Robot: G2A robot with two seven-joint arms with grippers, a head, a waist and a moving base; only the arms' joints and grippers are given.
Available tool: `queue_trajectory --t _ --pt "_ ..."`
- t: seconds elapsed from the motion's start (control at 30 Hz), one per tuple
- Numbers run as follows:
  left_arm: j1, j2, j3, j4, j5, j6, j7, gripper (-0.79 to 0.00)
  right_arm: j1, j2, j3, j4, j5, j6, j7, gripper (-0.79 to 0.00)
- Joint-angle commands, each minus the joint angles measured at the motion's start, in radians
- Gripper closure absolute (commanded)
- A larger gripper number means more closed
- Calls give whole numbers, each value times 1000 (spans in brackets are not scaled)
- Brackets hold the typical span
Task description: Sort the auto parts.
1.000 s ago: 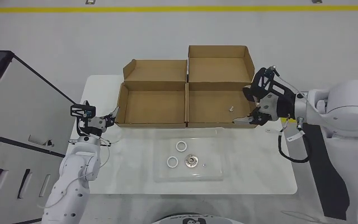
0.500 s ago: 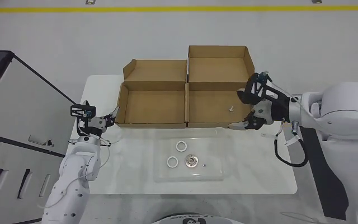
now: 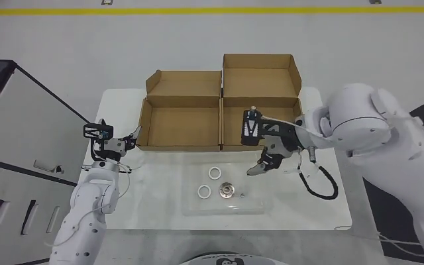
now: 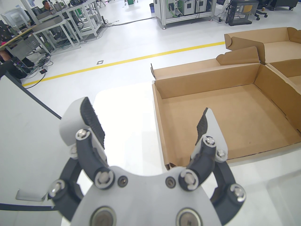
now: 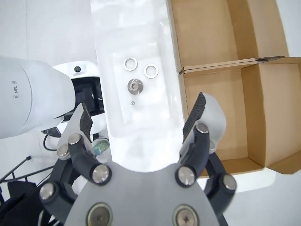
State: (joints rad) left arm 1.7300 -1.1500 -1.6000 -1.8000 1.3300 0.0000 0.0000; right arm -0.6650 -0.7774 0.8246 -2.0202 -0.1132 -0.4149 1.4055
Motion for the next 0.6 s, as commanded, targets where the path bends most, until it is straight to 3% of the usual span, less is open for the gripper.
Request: queue_trajectory --t 0.0,0.3,0.57 --pt "0 0 0 0 0 0 0 -785 63 -2 -96 28 9 3 3 -785" --pt "0 0 0 0 0 0 0 -785 220 -10 -387 74 6 16 16 -785" --pt "0 0 0 0 0 0 0 -785 309 -14 -570 100 18 20 20 -785"
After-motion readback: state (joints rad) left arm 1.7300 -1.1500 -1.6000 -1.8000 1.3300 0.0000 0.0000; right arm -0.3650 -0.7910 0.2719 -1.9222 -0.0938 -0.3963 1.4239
